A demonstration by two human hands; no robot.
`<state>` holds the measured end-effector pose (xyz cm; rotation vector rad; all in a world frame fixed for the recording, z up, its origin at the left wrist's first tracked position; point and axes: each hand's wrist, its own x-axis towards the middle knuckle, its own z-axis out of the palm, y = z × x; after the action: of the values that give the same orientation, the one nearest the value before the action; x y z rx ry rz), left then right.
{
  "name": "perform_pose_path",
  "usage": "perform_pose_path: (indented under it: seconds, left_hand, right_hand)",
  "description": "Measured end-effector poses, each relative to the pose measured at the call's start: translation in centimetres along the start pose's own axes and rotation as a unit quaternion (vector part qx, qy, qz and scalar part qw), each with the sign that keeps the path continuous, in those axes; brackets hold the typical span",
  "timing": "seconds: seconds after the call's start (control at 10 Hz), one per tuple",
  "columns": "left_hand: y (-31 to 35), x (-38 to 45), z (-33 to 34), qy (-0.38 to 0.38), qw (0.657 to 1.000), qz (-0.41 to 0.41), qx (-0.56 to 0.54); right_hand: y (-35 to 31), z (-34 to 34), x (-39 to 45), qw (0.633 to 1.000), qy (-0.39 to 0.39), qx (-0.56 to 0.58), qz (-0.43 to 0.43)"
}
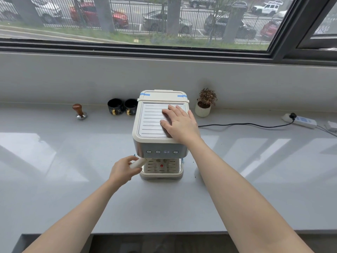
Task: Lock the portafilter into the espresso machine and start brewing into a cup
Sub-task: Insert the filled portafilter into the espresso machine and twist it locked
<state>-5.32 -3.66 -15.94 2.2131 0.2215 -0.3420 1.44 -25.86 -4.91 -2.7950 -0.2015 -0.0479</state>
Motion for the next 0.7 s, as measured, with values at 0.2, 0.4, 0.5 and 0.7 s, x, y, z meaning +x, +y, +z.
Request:
perform_pose_path:
  seconds: [0.2, 0.4, 0.5, 0.7]
  left_hand:
    - [0.3, 1.2, -1.5, -0.016, 1.000, 0.001, 0.000]
    - [0.0, 1.4, -1.9, -0.038, 0.999, 0.006, -0.022]
    - [0.4, 1.5, -2.1, -0.036, 0.999, 0.010, -0.029]
    - [0.1, 0.2, -0.8, -0.028, 0.997, 0.001, -0.069]
  right_hand:
    - [0.0, 0.0, 0.1, 1.000, -0.001, 0.000, 0.003]
    - [0.0, 0.0, 0.1, 1.000, 0.002, 0.000, 0.001]
    - [0.1, 0.0, 0.1, 1.000, 0.003, 0.003, -0.001]
    - [0.2, 0.1, 0.2, 1.000, 0.003, 0.006, 0.005]
